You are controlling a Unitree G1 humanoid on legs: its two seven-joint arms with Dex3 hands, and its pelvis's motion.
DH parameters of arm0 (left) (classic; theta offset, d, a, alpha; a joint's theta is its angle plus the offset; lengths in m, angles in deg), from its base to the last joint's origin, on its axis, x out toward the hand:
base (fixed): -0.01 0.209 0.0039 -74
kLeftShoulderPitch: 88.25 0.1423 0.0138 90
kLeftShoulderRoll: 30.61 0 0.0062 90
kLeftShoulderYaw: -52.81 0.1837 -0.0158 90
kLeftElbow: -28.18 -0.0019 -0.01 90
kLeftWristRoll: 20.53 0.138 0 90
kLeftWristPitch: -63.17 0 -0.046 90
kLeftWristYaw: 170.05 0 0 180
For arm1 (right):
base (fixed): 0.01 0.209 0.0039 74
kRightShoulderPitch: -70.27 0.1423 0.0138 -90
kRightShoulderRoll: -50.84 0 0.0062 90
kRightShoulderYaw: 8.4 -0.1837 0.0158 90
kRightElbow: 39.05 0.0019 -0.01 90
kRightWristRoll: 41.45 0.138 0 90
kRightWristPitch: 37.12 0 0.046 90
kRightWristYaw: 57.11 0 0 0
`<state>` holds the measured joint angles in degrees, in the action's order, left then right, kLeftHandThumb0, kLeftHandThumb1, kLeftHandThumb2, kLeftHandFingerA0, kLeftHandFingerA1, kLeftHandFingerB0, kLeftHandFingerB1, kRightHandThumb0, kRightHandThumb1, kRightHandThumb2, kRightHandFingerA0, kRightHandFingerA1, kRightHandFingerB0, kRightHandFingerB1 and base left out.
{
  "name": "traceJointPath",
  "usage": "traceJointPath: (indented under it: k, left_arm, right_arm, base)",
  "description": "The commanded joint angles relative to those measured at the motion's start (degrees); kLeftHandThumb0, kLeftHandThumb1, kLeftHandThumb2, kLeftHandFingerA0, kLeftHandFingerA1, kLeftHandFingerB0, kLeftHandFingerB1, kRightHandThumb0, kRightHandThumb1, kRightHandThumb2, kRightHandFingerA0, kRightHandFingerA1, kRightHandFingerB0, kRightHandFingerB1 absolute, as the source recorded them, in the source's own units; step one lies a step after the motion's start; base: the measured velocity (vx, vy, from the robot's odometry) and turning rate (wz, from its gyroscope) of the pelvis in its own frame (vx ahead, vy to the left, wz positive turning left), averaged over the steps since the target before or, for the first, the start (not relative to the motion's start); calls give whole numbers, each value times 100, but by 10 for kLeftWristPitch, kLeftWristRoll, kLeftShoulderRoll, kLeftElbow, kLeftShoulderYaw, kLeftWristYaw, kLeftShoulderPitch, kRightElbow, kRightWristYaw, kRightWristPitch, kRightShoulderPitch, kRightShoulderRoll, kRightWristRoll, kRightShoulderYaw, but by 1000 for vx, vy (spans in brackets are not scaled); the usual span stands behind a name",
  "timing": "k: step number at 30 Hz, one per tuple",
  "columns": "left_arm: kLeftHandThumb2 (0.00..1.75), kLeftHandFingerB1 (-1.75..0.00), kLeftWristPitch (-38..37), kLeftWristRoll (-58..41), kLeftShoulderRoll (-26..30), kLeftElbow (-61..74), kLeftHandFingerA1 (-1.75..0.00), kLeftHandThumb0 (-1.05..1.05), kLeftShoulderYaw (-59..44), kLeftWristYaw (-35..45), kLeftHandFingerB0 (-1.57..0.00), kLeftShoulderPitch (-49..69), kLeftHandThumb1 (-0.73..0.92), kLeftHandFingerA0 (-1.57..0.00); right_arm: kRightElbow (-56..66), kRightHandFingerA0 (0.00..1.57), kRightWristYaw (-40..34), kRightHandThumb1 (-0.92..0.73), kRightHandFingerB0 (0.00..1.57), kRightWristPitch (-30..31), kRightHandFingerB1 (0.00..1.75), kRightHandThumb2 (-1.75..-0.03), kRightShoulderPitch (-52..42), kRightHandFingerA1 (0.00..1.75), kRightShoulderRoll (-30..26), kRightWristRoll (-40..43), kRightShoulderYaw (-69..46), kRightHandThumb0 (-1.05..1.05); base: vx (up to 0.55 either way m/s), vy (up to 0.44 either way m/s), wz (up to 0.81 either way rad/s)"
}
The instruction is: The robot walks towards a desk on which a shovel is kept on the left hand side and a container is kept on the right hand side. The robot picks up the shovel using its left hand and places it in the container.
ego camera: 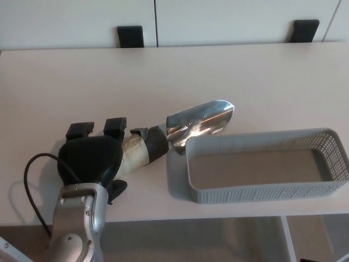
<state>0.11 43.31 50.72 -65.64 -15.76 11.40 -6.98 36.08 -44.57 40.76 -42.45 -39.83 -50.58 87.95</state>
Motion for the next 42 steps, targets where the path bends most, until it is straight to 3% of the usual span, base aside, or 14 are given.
traceJointPath:
  k: [1, 3, 5, 7, 10, 16, 19, 24, 29, 34, 39, 40, 41, 42]
  left_arm:
    - [90, -48, 2, -19, 10, -13, -48, -35, 0, 8, 0, -16, 31, 0]
    - [57, -23, -30, -45, 18, -18, -35, -62, 0, 16, -12, -22, 52, -30]
    - [79, -31, -63, -86, 35, -24, -48, -66, -1, 58, -8, -36, 49, -37]
    - [97, -41, -132, -162, 62, -43, -70, -42, -8, 121, 0, -56, 53, -72]
    - [64, -30, -153, -184, 70, -82, -61, -49, -5, 141, -29, -73, 80, -106]
    - [66, -37, -107, -195, 73, -162, -65, -38, 14, 244, -55, -134, 83, -119]
    - [61, -51, -101, -188, 80, -189, -81, -31, 30, 271, -81, -147, 72, -111]
    - [65, -66, -109, -175, 77, -208, -125, -38, 36, 209, -70, -132, 85, -89]
    - [65, -82, -133, -232, 62, -209, -134, -34, -6, 155, -63, -111, 84, -85]
    - [68, -88, -149, -369, -17, -188, -145, -40, -147, 96, -69, -68, 82, -102]
    - [66, -96, -102, -517, -116, -150, -160, -33, -303, 100, -63, -62, 74, -85]
    - [96, -89, -76, -559, -139, -137, -130, -35, -344, 109, -67, -69, 55, -109]
    - [64, -98, -58, -579, -153, -129, -170, -27, -368, 107, -63, -74, 70, -79]
    - [64, -98, -40, -587, -165, -123, -170, -27, -386, 100, -63, -80, 70, -79]
  right_arm:
    - [3, 69, 5, -55, 59, 9, 55, -54, 4, 64, -10, -4, 0, -16]
    - [5, 68, 7, -56, 58, 14, 55, -54, 6, 63, -11, -5, 1, -16]
    - [12, 69, 8, -55, 59, 19, 55, -54, 5, 64, -11, -4, 0, -17]
    - [21, 69, 8, -55, 59, 26, 55, -54, 0, 63, -10, -4, 1, -18]
    - [27, 70, 13, -57, 58, 24, 54, -54, -2, 64, -15, -7, 4, -17]
    - [25, 70, 21, -56, 59, 35, 54, -55, 11, 62, -18, -4, 5, -19]
    - [34, 68, 25, -56, 59, 42, 54, -54, 9, 60, -18, -1, 4, -17]
    - [35, 70, 27, -56, 58, 49, 53, -55, 14, 60, -22, -5, 7, -21]
    - [35, 71, 32, -56, 58, 50, 53, -55, 18, 60, -27, -4, 10, -20]
    - [33, 70, 33, -57, 58, 59, 52, -55, 17, 60, -27, -3, 12, -20]
    - [35, 69, 36, -57, 57, 57, 53, -55, 16, 59, -30, -2, 14, -19]
    - [35, 68, 37, -58, 57, 56, 53, -55, 16, 58, -30, 0, 14, -19]
    - [34, 68, 37, -58, 57, 56, 53, -55, 16, 58, -30, -1, 14, -19]
    - [35, 68, 37, -58, 57, 56, 53, -55, 17, 58, -31, -1, 15, -19]
  base:
    - [0, 0, 0]
    - [0, 0, 0]
    - [0, 0, 0]
    - [0, 0, 0]
    - [0, 0, 0]
    - [0, 0, 0]
    - [0, 0, 0]
    - [0, 0, 0]
    - [0, 0, 0]
    - [0, 0, 0]
    - [0, 0, 0]
    - [0, 0, 0]
    - [0, 0, 0]
    - [0, 0, 0]
